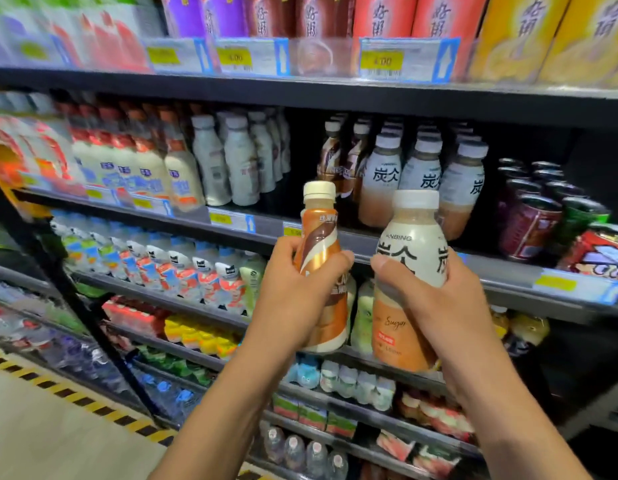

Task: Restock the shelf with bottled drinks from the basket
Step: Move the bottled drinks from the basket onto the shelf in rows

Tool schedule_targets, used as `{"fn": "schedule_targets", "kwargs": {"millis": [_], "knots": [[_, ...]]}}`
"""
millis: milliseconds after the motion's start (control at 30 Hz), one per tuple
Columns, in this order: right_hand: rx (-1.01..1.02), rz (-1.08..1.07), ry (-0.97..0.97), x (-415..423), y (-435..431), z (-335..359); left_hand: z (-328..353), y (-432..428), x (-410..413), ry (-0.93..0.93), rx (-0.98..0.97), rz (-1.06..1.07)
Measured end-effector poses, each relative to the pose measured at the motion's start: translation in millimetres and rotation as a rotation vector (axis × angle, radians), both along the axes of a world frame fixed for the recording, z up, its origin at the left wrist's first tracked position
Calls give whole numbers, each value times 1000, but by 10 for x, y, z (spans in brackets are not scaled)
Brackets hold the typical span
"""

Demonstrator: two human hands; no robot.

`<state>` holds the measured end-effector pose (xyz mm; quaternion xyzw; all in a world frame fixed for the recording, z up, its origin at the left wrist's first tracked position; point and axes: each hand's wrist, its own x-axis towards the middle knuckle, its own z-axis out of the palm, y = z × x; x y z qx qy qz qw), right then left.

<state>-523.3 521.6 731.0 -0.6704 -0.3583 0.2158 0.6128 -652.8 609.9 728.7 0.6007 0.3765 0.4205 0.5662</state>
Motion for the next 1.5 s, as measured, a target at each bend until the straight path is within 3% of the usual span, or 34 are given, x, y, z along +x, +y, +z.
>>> {"fn": "schedule_targets", "kwargs": {"millis": [300,667,867,1067,1300,1500], "knots": [[49,-130,-73,272,781,231,162,972,387,-64,-87,-161],[54,-224,98,598,1405,308,212,1805,942,-17,-167,-294],[0,-293,81,707,1587,362,204,2077,1255,-95,-77,-170],[-71,-365,-33,782,1722,196,115,2237,1505,96,44,-185],[-176,-401,-167,778,1704,48,-21,2338,1550,141,222,-201],[-187,-417,-246,759,1721,23,27,2388,1556,223,255,-201]]}}
